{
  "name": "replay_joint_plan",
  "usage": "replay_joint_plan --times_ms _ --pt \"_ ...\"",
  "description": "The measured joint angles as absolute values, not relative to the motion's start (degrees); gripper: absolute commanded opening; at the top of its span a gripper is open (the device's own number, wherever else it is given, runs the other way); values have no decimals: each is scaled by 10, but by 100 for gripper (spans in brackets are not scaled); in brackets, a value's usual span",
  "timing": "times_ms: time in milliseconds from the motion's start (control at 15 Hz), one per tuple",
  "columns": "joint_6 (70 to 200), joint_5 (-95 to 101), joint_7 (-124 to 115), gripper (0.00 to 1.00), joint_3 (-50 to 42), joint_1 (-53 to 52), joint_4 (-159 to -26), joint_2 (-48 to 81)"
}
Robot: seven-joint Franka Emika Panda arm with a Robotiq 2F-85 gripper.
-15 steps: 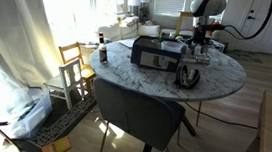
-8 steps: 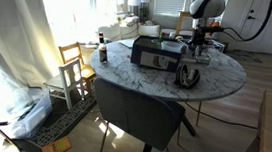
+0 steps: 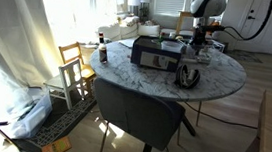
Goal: Remove the content from the transparent box and put then in the bowl in the box
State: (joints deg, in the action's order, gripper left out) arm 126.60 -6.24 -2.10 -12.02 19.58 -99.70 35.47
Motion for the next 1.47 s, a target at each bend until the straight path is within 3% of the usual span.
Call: replay_joint_plan --times_ms 600,867,933,1067,1133,1267,1333,1467 --pt "1232 -62 -6 1 -119 196 -984 353" --pt "1231 -62 -6 15 -118 196 -983 356" --pt "1231 -62 -6 25 -117 196 -983 358" --pt "1231 -62 -6 26 -116 196 -983 361" --pt "1231 -62 -6 35 -115 196 -983 362" --pt "1231 -62 -5 42 -115 196 -983 363" --pt "1231 -62 -5 37 -116 196 -983 363" --pt "1230 -62 -5 40 -116 196 -983 364"
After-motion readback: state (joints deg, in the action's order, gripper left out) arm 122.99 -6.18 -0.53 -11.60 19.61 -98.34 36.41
